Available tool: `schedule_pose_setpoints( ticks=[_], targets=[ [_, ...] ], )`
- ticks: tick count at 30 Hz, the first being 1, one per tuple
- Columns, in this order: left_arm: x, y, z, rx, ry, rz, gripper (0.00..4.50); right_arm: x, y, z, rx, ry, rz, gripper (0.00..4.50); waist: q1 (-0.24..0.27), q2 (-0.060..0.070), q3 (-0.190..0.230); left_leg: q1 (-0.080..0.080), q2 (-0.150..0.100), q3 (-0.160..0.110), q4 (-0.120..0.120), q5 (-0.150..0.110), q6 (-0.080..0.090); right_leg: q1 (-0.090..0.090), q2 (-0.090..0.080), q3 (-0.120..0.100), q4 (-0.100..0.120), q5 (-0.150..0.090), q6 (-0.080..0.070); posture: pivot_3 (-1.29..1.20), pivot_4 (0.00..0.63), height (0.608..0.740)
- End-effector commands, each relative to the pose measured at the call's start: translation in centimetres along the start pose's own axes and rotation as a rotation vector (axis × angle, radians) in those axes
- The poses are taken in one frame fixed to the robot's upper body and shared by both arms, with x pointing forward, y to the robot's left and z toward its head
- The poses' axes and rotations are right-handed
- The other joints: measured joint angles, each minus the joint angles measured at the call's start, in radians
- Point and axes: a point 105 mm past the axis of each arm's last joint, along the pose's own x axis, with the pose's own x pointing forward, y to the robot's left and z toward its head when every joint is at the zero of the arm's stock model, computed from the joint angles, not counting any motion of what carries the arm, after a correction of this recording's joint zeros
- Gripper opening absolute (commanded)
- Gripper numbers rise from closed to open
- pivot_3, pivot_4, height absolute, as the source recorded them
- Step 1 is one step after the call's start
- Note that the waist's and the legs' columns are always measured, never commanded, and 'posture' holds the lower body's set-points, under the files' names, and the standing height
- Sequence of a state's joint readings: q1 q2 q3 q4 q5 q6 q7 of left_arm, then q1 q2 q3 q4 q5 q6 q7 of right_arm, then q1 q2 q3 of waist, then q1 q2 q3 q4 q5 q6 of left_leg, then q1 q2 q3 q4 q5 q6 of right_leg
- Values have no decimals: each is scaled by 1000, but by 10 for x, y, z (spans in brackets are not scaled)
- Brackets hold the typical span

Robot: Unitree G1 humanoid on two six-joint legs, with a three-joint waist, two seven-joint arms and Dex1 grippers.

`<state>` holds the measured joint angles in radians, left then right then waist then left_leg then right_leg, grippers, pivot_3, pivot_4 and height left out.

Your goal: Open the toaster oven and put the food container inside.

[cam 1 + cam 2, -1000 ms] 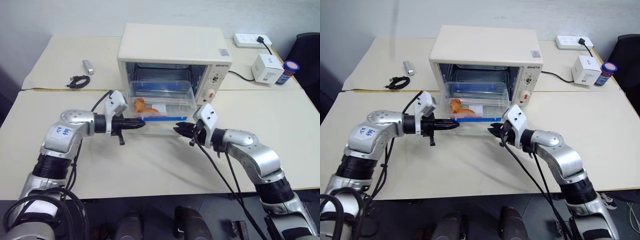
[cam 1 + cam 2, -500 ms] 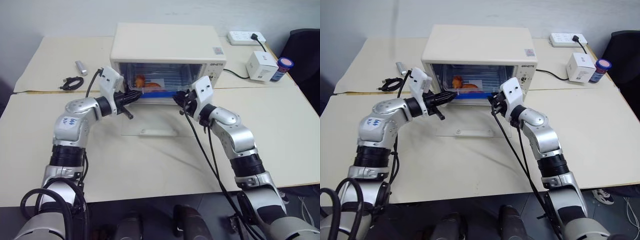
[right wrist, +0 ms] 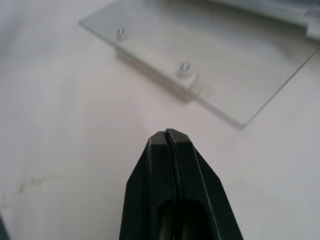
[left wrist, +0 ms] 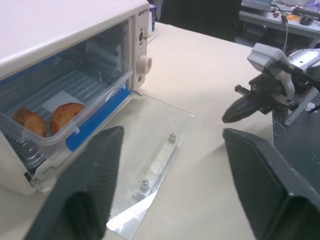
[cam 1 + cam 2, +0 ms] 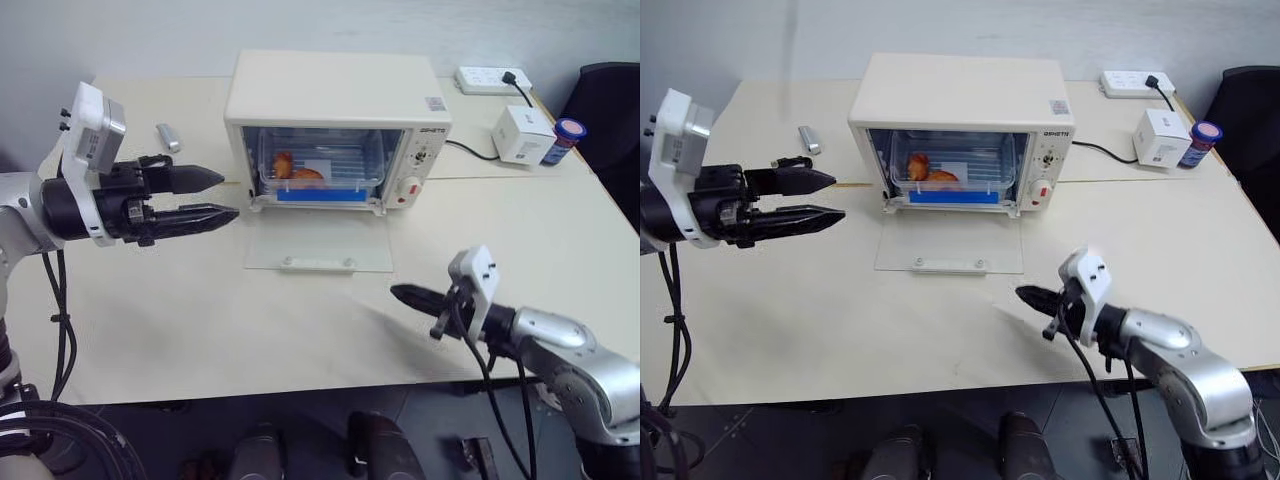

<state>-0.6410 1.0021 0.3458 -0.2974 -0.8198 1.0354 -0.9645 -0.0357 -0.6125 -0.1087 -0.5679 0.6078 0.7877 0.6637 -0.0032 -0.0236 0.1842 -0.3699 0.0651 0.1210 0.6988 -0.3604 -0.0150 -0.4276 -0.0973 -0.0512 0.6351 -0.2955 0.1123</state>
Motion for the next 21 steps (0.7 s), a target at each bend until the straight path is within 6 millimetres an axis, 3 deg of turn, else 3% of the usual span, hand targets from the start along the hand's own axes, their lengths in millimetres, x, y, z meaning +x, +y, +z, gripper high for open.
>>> schedule_pose_setpoints(
  ticks=[1,8,12,16,19,21],
  targets=[
    [-3,-1,13,54,-11,4,4486,11,0,-3,-5,-32,-29,0,1,0,0,0,0,0,0,0,0,0,0,0,0,0,0,0,150,740],
    [-8,-9,23,86,5,-26,4486,54,-24,-15,-12,-58,-110,0,-3,0,0,0,0,2,0,0,0,-2,1,1,0,0,0,0,150,740],
    [-13,-18,25,95,30,-67,4486,68,-40,-4,-43,-103,-142,0,-4,0,0,0,0,2,0,0,0,-2,1,1,0,0,0,0,150,740],
    [-18,-16,26,103,42,-43,4486,62,-50,30,-104,-180,-138,0,-1,1,1,-1,0,2,0,0,0,-2,0,2,0,0,0,0,150,740],
    [-25,-9,22,95,46,-1,4486,30,-51,89,-146,-292,-73,0,0,4,2,-1,0,2,0,0,0,-2,0,2,1,0,0,0,150,740],
    [-28,-7,21,93,45,13,4486,13,-51,111,-165,-320,-48,0,1,5,3,-2,0,2,0,0,0,-3,0,2,1,0,0,0,150,740]
  ],
)
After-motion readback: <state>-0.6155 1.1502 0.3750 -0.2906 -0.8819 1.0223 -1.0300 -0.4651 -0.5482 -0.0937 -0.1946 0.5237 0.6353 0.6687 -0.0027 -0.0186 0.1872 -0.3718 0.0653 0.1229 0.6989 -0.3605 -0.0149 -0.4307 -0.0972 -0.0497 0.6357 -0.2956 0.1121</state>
